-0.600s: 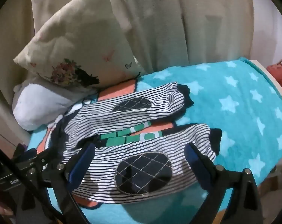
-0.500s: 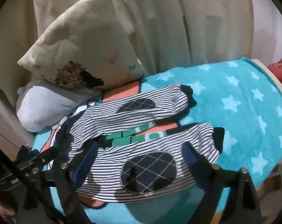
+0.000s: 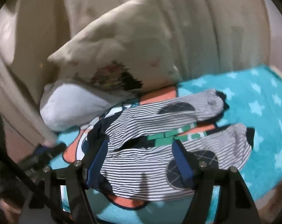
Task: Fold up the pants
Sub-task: 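Move both grippers over the striped pants toward the leg cuffs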
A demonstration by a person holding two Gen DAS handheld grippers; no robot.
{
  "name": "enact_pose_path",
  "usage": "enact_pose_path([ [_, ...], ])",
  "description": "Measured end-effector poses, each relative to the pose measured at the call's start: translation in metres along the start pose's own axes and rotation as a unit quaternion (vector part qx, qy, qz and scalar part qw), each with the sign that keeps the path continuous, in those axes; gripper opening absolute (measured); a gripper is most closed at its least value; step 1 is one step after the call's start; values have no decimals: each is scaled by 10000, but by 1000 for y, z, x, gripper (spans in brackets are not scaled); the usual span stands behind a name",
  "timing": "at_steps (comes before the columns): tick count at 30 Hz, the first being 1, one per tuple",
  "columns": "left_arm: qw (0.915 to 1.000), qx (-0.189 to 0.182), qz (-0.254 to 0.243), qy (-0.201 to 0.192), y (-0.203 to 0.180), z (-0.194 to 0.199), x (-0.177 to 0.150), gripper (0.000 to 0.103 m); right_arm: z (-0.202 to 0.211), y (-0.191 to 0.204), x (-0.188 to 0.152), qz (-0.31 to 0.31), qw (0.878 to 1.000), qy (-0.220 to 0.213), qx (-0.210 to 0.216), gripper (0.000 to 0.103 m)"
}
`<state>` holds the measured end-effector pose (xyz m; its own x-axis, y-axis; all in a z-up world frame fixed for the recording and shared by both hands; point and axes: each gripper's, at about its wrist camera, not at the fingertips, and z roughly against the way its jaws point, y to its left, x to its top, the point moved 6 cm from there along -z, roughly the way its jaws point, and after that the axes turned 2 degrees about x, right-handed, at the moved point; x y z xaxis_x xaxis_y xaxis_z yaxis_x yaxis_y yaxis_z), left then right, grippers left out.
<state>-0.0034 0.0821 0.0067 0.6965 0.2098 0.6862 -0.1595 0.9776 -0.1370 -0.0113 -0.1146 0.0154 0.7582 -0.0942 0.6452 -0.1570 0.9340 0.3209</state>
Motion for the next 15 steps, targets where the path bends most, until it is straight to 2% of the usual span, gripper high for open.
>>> enact_pose_path([
  [3, 9995, 232, 162, -167, 25, 10, 5, 103, -8, 26, -8, 425, 9990, 86, -144, 82],
  [7, 9972, 734, 97, 61, 55, 4, -4, 103, -20, 45, -22, 518, 9983, 262, 1, 82],
  [13, 9976, 447, 210, 476, 78, -8, -31, 103, -40, 70, -46, 871, 9944, 591, -8, 78],
  [15, 9978, 403, 137, 500, 80, -8, -32, 103, -45, 74, -49, 930, 9935, 660, -15, 77],
])
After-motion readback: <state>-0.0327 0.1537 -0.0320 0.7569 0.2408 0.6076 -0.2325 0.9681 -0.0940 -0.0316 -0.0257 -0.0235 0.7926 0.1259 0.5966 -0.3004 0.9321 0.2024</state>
